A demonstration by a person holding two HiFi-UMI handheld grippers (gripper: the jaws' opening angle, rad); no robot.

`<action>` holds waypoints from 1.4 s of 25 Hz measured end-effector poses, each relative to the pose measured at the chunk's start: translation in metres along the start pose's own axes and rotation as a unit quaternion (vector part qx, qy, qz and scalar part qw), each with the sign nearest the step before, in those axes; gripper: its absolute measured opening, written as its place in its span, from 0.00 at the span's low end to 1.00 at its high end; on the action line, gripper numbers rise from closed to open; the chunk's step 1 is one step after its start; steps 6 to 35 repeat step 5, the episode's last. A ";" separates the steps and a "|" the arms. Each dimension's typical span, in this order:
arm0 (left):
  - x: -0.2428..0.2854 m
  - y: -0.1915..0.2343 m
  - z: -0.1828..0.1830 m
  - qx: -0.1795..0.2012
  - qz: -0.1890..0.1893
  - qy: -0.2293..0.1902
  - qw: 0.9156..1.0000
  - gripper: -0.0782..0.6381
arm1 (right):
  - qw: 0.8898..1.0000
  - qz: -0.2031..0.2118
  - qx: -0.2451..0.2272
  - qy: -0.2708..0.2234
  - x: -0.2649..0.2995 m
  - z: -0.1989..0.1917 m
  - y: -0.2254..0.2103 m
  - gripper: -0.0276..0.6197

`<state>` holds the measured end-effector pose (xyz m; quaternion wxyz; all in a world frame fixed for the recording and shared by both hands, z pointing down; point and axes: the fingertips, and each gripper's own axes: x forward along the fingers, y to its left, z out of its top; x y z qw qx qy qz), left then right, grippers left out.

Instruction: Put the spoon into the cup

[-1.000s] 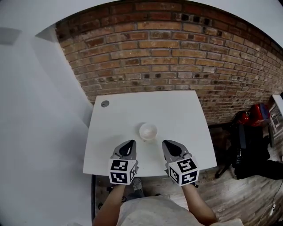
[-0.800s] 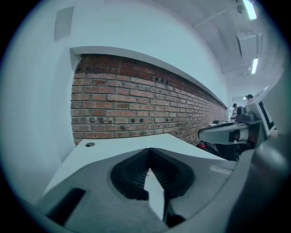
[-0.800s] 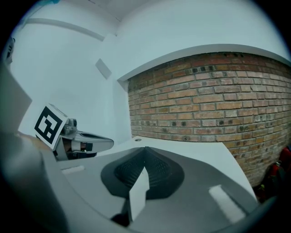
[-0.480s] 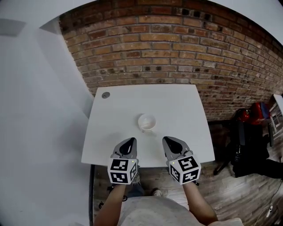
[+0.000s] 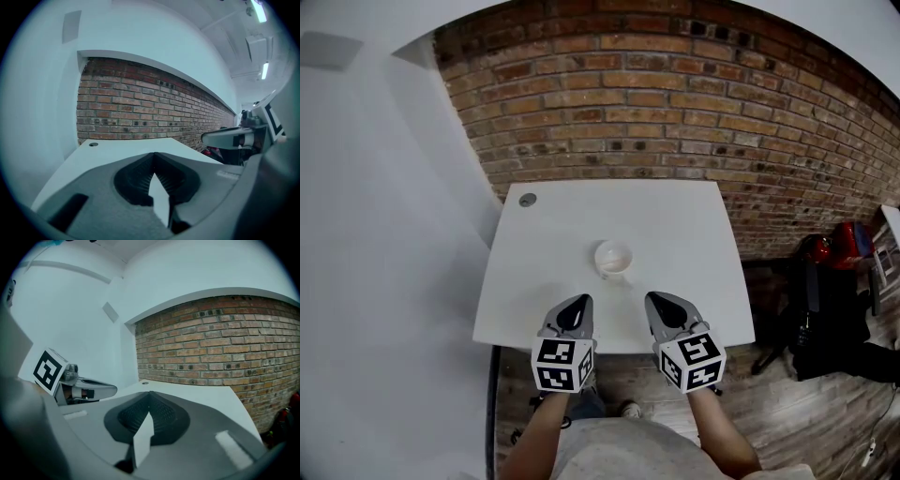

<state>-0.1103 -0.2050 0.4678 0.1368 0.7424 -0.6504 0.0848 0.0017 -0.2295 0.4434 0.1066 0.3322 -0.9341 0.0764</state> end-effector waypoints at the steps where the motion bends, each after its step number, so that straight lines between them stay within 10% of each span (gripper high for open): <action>1: 0.000 0.000 0.000 0.000 0.000 0.000 1.000 0.11 | 1.000 0.000 0.000 0.000 0.000 0.000 0.000 0.05; 35: 0.001 0.001 0.000 0.000 -0.001 -0.001 1.000 0.10 | 1.000 0.001 0.001 0.000 0.001 -0.002 0.001 0.05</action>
